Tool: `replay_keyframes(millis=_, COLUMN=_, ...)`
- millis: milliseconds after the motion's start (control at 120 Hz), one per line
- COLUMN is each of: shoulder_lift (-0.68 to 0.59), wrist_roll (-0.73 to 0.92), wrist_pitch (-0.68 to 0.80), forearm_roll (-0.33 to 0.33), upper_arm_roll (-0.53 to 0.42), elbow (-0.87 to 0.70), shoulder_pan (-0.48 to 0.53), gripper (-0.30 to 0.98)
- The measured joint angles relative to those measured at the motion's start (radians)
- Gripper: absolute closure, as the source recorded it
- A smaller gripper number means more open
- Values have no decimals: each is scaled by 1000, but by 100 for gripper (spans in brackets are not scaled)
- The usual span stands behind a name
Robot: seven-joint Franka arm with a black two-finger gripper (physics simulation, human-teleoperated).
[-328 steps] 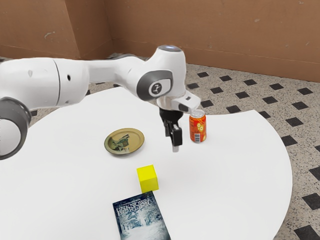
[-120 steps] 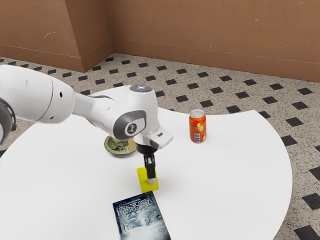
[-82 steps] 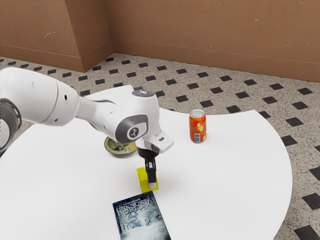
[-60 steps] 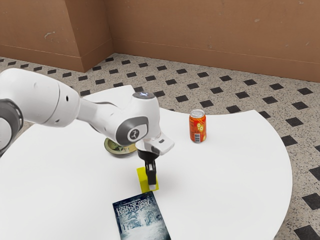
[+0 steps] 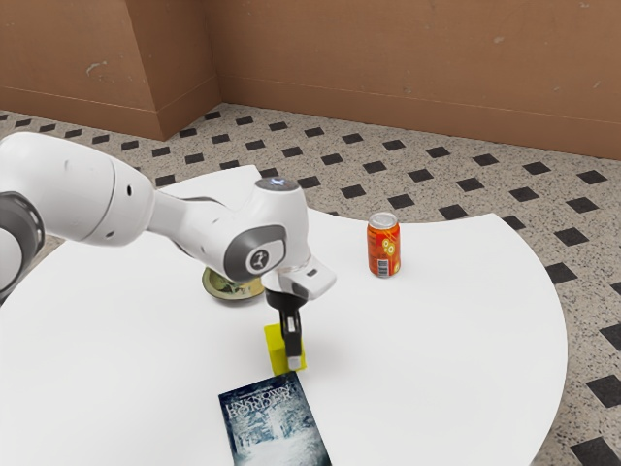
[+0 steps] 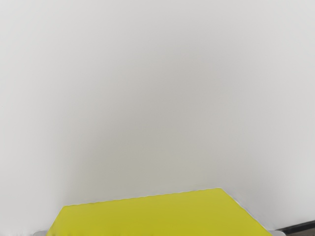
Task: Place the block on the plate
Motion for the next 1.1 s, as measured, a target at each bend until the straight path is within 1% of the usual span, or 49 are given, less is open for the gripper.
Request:
replay_keyframes(millis=158, shoulder_lift=-8, wrist_roll=0, wrist_pitch=-2, forearm_roll=3, upper_arm_roll=3, elbow=2, shoulder_pan=0, gripper=20)
replay_keyframes(millis=250, shoulder_lift=-17, wrist_roll=0, wrist_pitch=-4, forearm_roll=5, upper_arm_roll=5, elbow=3, shoulder_pan=0, gripper=25)
replay_keyframes(millis=517, shoulder_lift=-97, wrist_roll=-1, wrist_pitch=-29, forearm_roll=11, upper_arm_roll=19, elbow=6, shoulder_pan=1, gripper=25)
replay_keyframes(millis=667, shoulder_lift=-108, wrist_roll=-1, wrist_pitch=-68, forearm_roll=13, upper_arm_roll=39, elbow=68, shoulder_pan=3, gripper=25)
replay_keyframes(millis=958, shoulder_lift=-94, wrist_roll=1, wrist_pitch=-148, forearm_roll=7, upper_arm_roll=186, elbow=148, shoulder_pan=15, gripper=25)
replay_keyframes(millis=1100, shoulder_lift=-51, wrist_roll=2, wrist_pitch=-176, forearm_roll=4, upper_arm_roll=201, elbow=208, shoulder_pan=52, gripper=25)
